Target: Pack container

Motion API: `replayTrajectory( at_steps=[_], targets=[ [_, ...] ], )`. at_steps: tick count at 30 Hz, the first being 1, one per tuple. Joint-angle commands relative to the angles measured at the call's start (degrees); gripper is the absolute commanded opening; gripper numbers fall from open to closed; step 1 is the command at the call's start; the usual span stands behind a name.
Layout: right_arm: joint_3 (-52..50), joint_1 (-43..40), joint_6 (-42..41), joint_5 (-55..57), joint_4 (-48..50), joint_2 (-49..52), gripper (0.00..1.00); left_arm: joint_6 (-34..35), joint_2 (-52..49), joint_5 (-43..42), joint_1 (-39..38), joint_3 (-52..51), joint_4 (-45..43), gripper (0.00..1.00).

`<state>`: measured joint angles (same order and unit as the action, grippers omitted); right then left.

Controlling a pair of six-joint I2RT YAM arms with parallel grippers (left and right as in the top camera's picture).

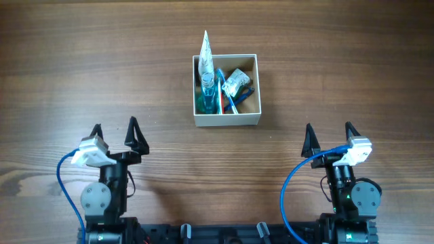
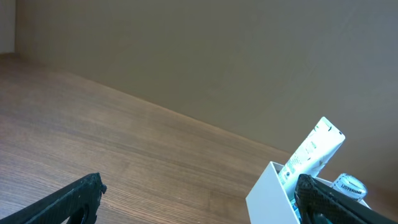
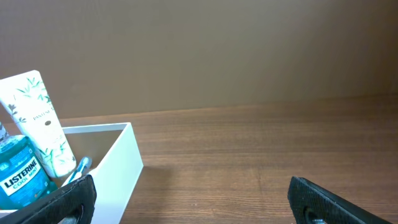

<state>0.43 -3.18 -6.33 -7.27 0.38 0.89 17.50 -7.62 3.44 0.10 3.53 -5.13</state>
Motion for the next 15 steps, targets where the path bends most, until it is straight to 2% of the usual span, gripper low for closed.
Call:
replayTrajectory(
  at_steps=[1, 9, 12, 15],
  targets=[
    [-0.13, 0.28, 0.17, 0.0, 0.11, -0.61, 1.0, -1.25, 4.04, -1.09, -0.26, -3.21, 0.39, 1.0],
    [-0.13, 0.28, 0.17, 0.0, 0.13, -0.61, 1.0, -1.95, 7.48, -1.29, -0.26, -3.21, 4.68, 1.0],
    [-0.13, 0.28, 0.17, 0.0, 0.13, -0.61, 1.0, -1.95, 7.48, -1.31, -0.26, -3.21, 9.38, 1.0],
    [-0.13, 0.28, 0.2, 0.0, 0.11, -0.61, 1.0, -7.1, 7.48, -2.62, -0.26, -3.21, 9.46, 1.0]
  ],
)
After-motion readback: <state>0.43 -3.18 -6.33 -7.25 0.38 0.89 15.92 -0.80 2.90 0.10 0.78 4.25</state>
